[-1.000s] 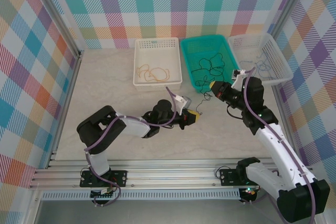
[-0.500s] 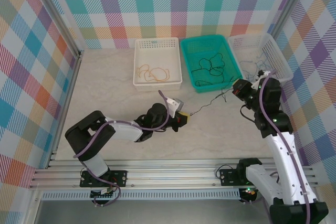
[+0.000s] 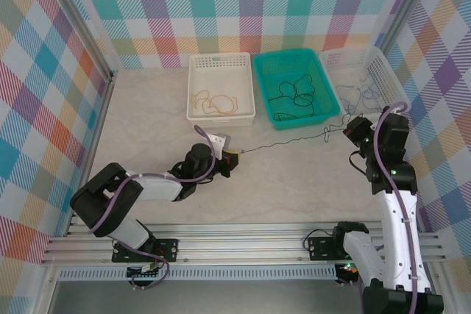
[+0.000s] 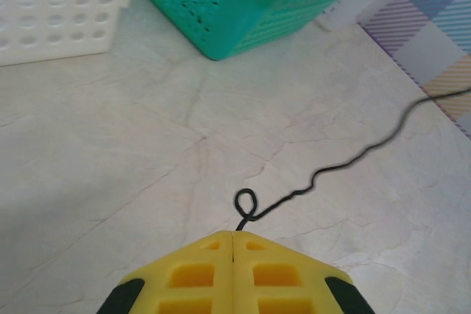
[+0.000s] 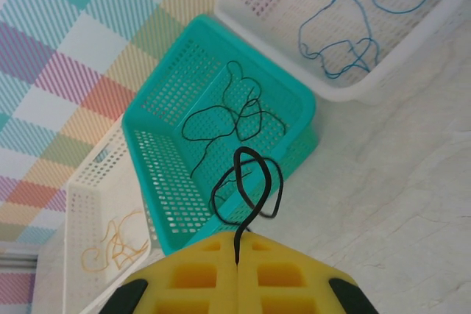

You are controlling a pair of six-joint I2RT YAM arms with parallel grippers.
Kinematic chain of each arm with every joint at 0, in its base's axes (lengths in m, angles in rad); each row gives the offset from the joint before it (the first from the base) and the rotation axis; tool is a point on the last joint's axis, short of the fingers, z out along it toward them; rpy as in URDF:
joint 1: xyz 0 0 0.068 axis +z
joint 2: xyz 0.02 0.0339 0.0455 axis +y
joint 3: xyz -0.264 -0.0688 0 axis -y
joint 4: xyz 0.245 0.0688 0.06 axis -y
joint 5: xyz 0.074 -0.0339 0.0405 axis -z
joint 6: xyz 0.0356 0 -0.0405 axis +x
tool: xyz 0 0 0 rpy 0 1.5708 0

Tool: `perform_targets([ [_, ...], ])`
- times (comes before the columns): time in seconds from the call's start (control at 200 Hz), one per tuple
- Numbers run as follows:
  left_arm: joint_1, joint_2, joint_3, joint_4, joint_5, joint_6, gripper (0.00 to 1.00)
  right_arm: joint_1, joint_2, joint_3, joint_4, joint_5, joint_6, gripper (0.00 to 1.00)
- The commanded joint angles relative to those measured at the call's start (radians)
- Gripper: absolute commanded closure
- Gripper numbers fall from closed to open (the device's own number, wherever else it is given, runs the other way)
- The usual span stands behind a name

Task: Untangle the cables

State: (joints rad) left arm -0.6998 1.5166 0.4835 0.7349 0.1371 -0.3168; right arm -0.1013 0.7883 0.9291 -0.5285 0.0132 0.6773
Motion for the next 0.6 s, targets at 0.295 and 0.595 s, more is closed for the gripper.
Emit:
perform_targets([
  [0.295,0.242,-0.343,-0.153,-0.16,-0.088,-0.072,1.0,-0.238,0.008,-0.067,0.009,-0.076,-0.074,1.0],
  [0.595,0.174,-0.407,0.061,-0.452,0.132,0.071,1.0,-0.176,0.062,-0.102,0.294,-0.646,-0.144,1.0],
])
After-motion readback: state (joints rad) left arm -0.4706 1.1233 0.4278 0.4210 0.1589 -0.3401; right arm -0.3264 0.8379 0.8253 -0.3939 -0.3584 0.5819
